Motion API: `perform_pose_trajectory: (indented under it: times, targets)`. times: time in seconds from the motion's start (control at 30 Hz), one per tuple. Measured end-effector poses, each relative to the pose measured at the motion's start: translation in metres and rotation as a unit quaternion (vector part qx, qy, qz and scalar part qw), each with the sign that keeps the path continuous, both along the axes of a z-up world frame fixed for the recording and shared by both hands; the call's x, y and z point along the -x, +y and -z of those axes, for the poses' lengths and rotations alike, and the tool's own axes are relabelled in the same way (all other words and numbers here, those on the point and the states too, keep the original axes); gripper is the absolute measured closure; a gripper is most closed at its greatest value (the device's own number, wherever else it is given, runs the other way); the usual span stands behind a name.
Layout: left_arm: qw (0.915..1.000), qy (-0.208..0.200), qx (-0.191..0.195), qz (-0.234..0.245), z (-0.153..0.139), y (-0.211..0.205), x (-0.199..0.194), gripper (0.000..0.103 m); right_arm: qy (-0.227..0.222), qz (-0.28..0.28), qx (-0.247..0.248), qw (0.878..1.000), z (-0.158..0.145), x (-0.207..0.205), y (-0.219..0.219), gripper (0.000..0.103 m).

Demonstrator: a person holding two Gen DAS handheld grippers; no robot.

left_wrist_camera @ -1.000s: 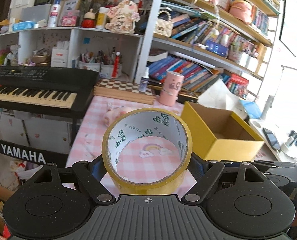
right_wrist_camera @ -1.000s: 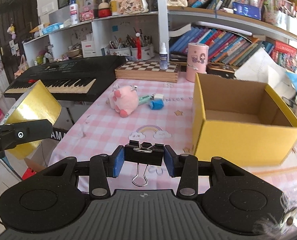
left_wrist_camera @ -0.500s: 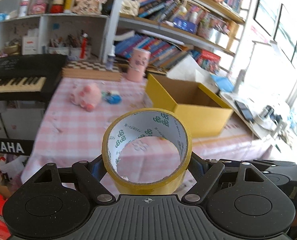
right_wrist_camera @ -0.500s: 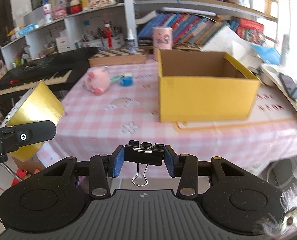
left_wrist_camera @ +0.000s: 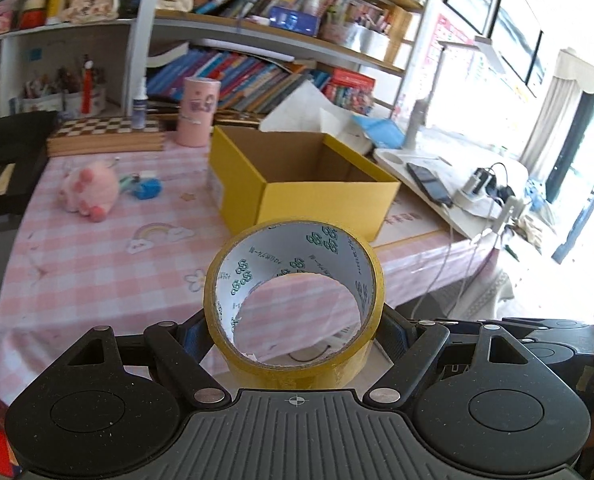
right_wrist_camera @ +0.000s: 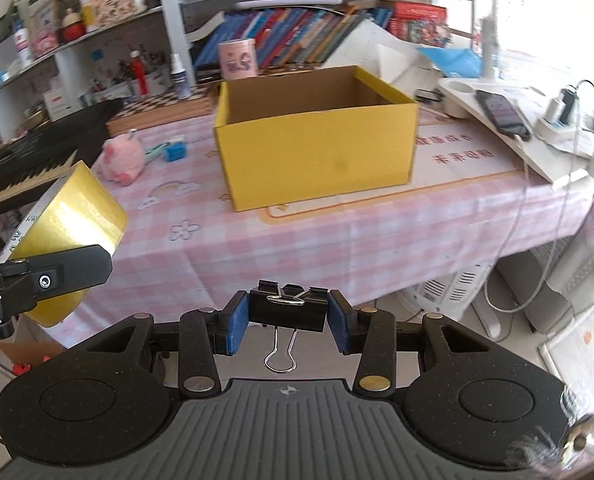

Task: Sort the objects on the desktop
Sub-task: 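Lift the tape roll and binder clip and carry both toward the yellow box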

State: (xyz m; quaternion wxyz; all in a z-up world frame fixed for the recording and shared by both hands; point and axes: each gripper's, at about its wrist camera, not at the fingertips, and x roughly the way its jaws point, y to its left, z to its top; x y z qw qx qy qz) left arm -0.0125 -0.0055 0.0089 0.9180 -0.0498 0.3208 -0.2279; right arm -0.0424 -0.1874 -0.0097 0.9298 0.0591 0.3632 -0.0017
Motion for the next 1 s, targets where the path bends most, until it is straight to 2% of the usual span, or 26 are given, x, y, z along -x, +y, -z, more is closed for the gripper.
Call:
perform_pose_trajectory:
  times: [0.77, 1.0]
  targets:
    - [0.9995, -0.009, -0.003, 0.031, -0.003, -0.033, -0.031, 0.02, 0.002, 0.025, -0.003, 1.0, -0.003, -0.026, -0.031, 0.063]
    - [0.9985, -0.031, -0.01, 0.045, -0.008, -0.052, -0.046, 0.02, -0.006, 0.04, -0.003, 0.999, -0.003, -0.04, -0.051, 0.063]
